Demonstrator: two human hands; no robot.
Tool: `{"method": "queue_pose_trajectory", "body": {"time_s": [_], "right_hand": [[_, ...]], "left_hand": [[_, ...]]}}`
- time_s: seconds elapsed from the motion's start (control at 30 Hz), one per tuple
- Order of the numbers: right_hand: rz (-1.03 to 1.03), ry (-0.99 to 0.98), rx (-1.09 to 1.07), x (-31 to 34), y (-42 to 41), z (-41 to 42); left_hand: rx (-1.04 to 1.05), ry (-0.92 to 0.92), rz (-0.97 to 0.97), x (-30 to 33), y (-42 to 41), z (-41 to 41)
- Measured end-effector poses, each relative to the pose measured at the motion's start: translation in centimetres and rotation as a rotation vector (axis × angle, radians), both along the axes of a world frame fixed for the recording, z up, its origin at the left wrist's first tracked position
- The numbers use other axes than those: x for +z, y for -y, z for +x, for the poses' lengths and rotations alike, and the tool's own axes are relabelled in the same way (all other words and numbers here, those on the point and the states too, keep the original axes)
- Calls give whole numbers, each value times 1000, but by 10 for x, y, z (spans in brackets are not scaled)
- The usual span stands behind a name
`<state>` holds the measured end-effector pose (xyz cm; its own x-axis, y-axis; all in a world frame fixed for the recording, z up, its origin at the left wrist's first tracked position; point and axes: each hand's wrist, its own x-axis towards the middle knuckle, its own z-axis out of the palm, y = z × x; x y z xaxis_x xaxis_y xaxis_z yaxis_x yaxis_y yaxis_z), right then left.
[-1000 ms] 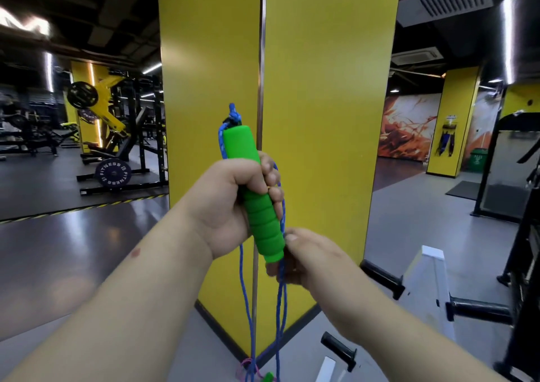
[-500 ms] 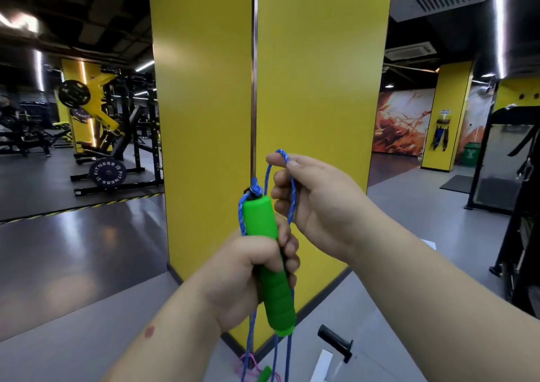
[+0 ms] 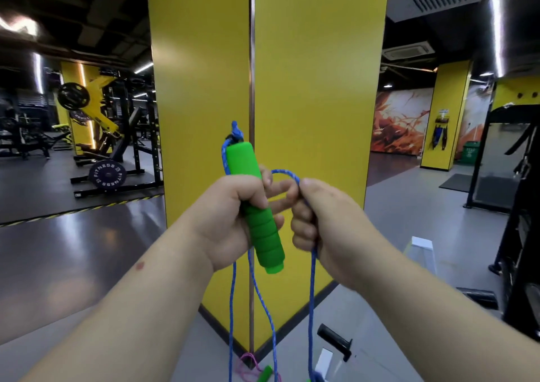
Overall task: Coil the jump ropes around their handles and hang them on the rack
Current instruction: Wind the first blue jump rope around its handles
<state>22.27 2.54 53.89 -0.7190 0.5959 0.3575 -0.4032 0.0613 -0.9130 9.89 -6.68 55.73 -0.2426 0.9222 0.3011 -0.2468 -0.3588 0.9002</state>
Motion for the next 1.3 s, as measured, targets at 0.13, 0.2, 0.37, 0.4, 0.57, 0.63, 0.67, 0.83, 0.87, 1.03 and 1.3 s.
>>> {"method": "queue_pose_trajectory", "body": {"time_s": [0.13, 0.2, 0.37, 0.4, 0.57, 0.63, 0.67, 0.83, 0.87, 1.03, 1.3], "right_hand": [[19, -94, -10, 41, -1, -14], [20, -110, -13, 54, -2, -21], [49, -65, 1, 55, -9, -21], [44, -31, 24, 48, -9, -19], [-36, 115, 103, -2, 1, -2], [-22, 191, 168, -15, 7, 5], [-3, 208, 178, -19, 9, 7], [40, 27, 55, 4, 11, 5], [48, -10, 45, 14, 9, 2], [108, -35, 25, 53, 9, -20], [236, -67, -76, 66, 3, -27]], "left_hand": [[-128, 2, -6, -26, 2, 15], [-159, 9, -19, -31, 5, 19], [-115, -7, -5, -18, 6, 22], [-106, 21, 17, -11, 6, 20], [-31, 60, 59, 26, 6, 9], [-5, 53, 72, 37, 5, 4], [3, 53, 76, 40, 5, 1], [-20, 36, 16, 26, 11, -13], [-50, 17, -8, 17, 12, -12], [-145, -25, -7, -15, 12, 5], [-169, -83, -16, -10, 14, 0]]}}
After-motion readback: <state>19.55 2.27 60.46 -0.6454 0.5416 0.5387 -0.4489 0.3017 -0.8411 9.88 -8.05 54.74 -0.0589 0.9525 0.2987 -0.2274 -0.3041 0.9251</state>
